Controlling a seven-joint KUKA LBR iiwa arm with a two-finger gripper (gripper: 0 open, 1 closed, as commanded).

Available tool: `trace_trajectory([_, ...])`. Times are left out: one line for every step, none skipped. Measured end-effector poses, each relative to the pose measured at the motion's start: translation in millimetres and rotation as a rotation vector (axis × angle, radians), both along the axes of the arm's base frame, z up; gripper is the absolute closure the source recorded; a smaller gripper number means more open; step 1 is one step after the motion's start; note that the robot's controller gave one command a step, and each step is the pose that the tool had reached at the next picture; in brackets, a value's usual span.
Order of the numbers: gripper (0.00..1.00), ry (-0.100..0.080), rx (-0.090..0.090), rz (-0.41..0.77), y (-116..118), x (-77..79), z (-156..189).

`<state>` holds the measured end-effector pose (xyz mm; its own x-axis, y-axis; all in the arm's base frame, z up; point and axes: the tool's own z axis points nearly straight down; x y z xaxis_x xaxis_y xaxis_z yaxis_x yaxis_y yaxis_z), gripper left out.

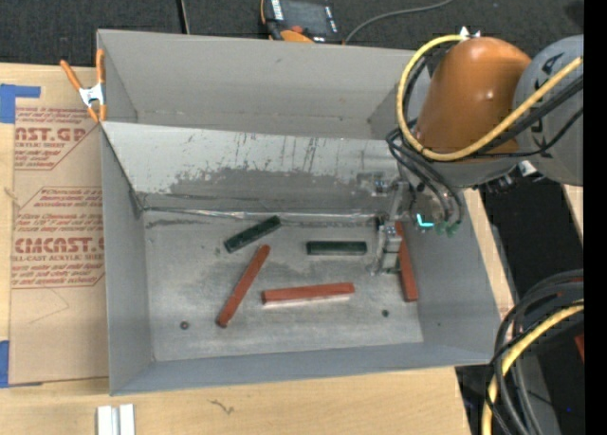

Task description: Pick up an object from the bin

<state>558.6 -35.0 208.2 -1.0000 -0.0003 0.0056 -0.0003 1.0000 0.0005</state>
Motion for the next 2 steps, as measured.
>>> trace_trajectory([0.0,-0.002,0.001,0.28,-0.4,13.8,-140.8])
trace_trajectory([1.0,-0.013,-0.001,0.279,-0.4,17.9,-133.7])
